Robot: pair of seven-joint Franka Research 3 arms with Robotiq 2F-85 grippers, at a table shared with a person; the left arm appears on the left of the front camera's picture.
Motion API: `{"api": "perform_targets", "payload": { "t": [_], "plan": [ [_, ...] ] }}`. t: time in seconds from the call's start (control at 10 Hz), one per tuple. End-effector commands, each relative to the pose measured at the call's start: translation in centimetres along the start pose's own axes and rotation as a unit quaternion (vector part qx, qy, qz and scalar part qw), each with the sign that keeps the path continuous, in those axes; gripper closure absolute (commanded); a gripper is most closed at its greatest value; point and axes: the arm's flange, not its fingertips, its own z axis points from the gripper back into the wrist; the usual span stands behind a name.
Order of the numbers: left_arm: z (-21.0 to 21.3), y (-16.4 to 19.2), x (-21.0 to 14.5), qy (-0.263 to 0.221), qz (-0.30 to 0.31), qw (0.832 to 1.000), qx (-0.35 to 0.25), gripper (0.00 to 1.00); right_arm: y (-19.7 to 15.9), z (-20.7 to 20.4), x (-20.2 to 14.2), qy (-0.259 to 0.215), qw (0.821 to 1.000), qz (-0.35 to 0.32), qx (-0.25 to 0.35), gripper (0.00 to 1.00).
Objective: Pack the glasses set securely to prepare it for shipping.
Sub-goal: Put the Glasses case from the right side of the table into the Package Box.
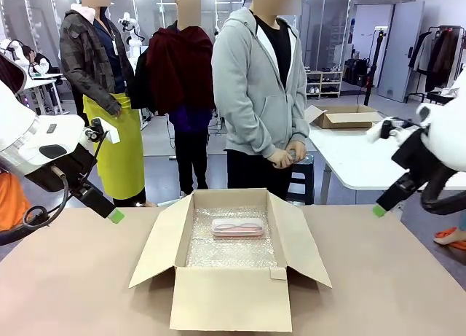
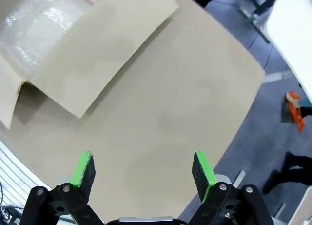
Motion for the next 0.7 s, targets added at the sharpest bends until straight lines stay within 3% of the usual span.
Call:
{"api": "perform_targets", "payload": {
  "t": [0.0,0.2,0.3,0.6],
  "plan": [
    [0.1,0.1,-0.1,-0.002,0.0,1.0,-0.003,0.0,1.6,-0.3,-2.2,-0.019,0.999,-0.025,-0.011,0.0],
    [0.1,0.1,-0.1,-0.002,0.0,1.0,-0.003,0.0,1.4,-0.6,-2.4,-0.027,0.999,-0.022,-0.016,0.0],
    [0.1,0.1,-0.1,-0.002,0.0,1.0,-0.003,0.0,-0.7,0.9,-0.1,-0.013,1.0,-0.014,-0.006,0.0],
    [0.1,0.1,-0.1,-0.002,0.0,1.0,-0.003,0.0,-0.7,0.9,-0.1,-0.013,1.0,-0.014,-0.006,0.0]
  ]
}}
